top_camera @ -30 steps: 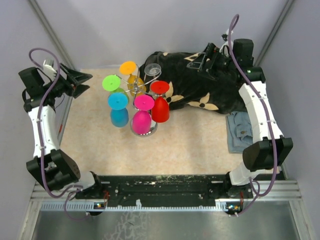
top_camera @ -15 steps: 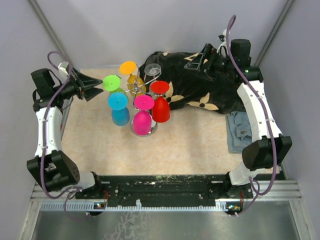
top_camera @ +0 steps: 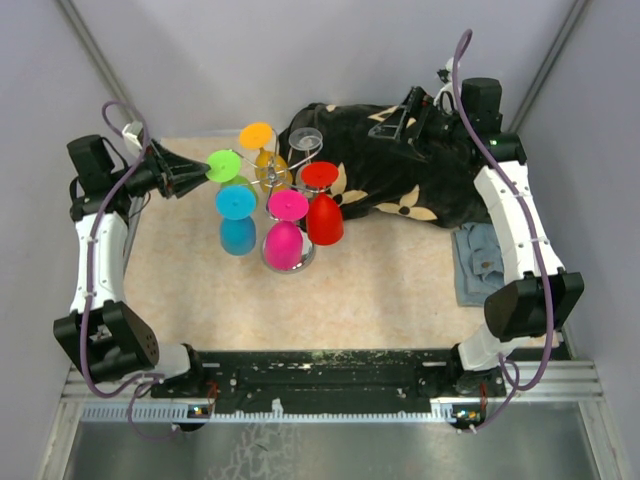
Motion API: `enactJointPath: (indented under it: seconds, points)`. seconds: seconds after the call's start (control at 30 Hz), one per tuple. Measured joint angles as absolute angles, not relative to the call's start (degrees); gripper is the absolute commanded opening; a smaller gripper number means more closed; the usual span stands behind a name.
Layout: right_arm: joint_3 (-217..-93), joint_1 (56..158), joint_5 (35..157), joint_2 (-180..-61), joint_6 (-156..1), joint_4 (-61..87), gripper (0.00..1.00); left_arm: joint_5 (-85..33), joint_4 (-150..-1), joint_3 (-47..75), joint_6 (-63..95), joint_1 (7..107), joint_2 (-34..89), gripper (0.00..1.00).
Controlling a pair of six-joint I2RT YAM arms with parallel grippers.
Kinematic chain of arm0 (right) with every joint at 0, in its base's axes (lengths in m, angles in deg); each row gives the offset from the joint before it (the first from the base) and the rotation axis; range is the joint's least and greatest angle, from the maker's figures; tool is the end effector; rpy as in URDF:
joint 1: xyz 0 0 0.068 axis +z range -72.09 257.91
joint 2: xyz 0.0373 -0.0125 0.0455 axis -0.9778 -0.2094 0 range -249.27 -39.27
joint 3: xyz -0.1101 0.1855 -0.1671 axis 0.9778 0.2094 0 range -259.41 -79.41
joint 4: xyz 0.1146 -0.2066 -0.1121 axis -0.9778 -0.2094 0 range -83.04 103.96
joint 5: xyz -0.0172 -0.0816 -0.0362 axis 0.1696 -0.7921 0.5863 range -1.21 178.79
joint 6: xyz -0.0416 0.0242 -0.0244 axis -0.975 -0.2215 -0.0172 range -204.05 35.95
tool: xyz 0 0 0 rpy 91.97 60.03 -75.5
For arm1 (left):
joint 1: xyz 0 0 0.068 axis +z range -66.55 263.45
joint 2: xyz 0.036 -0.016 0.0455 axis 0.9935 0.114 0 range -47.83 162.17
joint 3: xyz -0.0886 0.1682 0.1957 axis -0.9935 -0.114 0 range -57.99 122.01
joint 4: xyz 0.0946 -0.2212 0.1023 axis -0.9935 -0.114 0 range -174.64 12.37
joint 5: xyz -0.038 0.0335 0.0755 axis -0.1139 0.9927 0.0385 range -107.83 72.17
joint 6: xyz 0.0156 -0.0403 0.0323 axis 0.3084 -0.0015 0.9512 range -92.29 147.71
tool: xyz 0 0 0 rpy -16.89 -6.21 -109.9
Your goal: Take the wine glass off the wine glass rack
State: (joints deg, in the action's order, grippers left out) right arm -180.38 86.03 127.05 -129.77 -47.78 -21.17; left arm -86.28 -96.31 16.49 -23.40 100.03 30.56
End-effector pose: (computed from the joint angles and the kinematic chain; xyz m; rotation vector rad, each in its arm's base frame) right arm 0.3385 0.0705 0.4385 0.0562 2.0916 1.1507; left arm 0.2930 0.0526 0.3818 -0.3289 1.9787 -1.5481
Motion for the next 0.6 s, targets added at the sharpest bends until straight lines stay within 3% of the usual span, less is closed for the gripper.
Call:
enactJointPath:
  seconds: [0.2, 0.43, 0.53, 0.6]
  points:
    - [-180.3, 86.0, 127.0, -129.8, -47.8, -20.9, 0.87, -86.4, -95.9, 16.5, -23.6, 99.9, 30.6, 0.37]
    - [-180.3, 86.0, 127.0, -129.8, -47.4, -19.9, 0.87, -86.5, -94.7, 16.1, -24.4, 99.5, 30.6, 0.19]
    - [-180.3, 86.1, 127.0, -129.8, -47.4, -19.6, 0.87, -86.5, -93.9, 15.6, -24.9, 99.3, 30.7, 0.00]
    - [-180.3, 86.1, 127.0, -129.8, -47.4, -19.4, 0.87, -86.6, -93.3, 15.2, -25.3, 99.2, 30.9, 0.00]
